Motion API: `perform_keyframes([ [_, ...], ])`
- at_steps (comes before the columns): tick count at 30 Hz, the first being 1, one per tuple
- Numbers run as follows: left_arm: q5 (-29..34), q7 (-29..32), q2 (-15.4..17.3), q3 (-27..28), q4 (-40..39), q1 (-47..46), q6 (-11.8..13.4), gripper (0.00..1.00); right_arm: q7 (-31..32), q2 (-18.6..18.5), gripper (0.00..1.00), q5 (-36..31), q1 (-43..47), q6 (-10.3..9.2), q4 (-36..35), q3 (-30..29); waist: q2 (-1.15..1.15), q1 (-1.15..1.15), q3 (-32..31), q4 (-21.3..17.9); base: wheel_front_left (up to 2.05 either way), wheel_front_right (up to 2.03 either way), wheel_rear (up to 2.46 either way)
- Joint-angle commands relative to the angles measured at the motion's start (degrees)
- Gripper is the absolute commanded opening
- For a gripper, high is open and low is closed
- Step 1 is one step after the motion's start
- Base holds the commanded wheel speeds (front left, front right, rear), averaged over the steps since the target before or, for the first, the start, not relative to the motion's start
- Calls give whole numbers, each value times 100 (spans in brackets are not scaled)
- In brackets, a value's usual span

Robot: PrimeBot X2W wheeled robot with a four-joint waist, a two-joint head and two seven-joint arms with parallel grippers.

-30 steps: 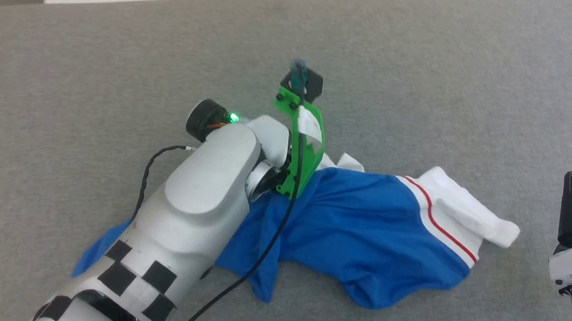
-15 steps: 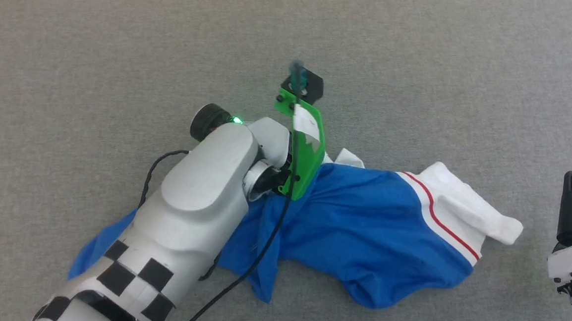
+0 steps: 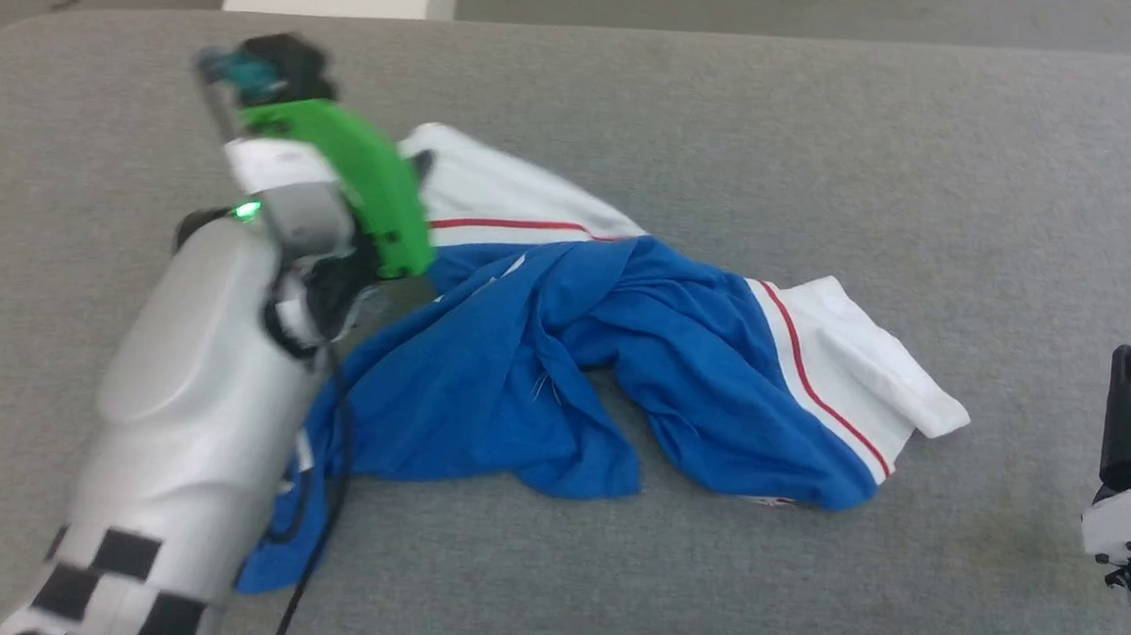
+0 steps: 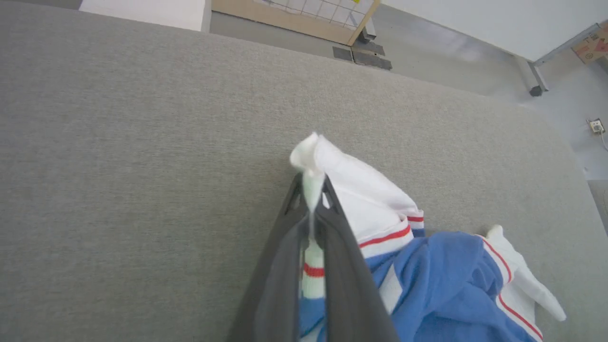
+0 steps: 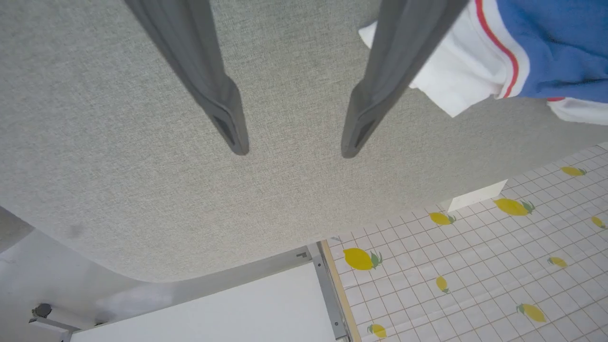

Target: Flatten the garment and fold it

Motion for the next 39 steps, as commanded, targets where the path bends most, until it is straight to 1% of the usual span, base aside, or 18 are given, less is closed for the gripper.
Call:
perform_keyframes([
  [1, -70, -65, 115, 126, -91, 233, 96, 0, 21, 4, 100, -34, 41, -8, -26, 12, 0, 0, -235, 280, 0, 0, 0],
  [5, -311, -322, 413, 658, -544, 1084, 425, 0, 83, 4, 100, -57, 90, -8, -47, 51, 0, 0, -317, 421, 0, 0, 0],
  [6, -383, -394, 496, 821, -694, 1439, 533, 0, 101, 4, 100, -55, 101, -8, -48, 79, 0, 0, -338, 445, 0, 0, 0],
  [10, -609, -586, 599, 1260, -1075, 2526, 843, 0, 151, 4, 100, -72, 140, -8, -61, 139, 0, 0, -377, 511, 0, 0, 0],
  [11, -667, -631, 598, 1366, -1159, 2839, 932, 0, 168, 4, 100, -84, 151, -8, -68, 161, 0, 0, -381, 520, 0, 0, 0],
  [14, -849, -705, 479, 1553, -1348, 3583, 1080, 0, 203, 4, 100, -97, 178, -8, -83, 199, 0, 0, -395, 557, 0, 0, 0],
  [18, -1017, -724, 277, 1566, -1488, 4098, 1074, 0, 249, 4, 100, -117, 215, -8, -94, 233, 0, 0, -439, 606, 0, 0, 0],
  [19, -1063, -789, 225, 1598, -1543, 4160, 1040, 54, 264, 4, 100, -123, 229, -8, -92, 240, 0, 0, -462, 620, 0, 0, 0],
  [20, -1087, -877, 188, 1625, -1608, 4186, 992, 100, 279, 4, 100, -127, 247, -8, -90, 251, 0, 0, -489, 641, 0, 0, 0],
  [23, -1129, -1135, 153, 1737, -1787, 4157, 842, 100, 309, 4, 100, -130, 288, -8, -99, 286, 0, 0, -529, 674, 0, 0, 0],
  [25, -1092, -1458, 177, 1836, -1996, 4109, 657, 100, 328, 4, 100, -123, 292, -8, -99, 315, 0, 0, -556, 684, 0, 0, 0],
  [27, -920, -1848, 253, 1909, -2200, 4110, 524, 100, 331, 4, 100, -116, 287, -8, -100, 353, 0, 0, -581, 682, 0, 0, 0],
  [31, -392, -2896, 397, 2039, -2543, 4223, 254, 100, 338, 4, 100, -88, 288, -8, -96, 478, 0, 0, -611, 651, 0, 0, 0],
  [32, -185, -3220, 434, 2052, -2585, 4277, 217, 100, 352, 4, 100, -83, 291, -8, -86, 516, 0, 0, -621, 642, 0, 0, 0],
  [35, 203, -3823, 419, 1970, -2595, 4434, 142, 100, 443, 4, 100, -97, 305, -8, -56, 611, 0, 0, -632, 637, 0, 0, 0],
  [39, 537, -4112, 331, 1820, -2514, 4545, 118, 100, 674, 4, 100, -150, 278, -8, -45, 733, 0, 0, -611, 650, 0, 0, 0],
])
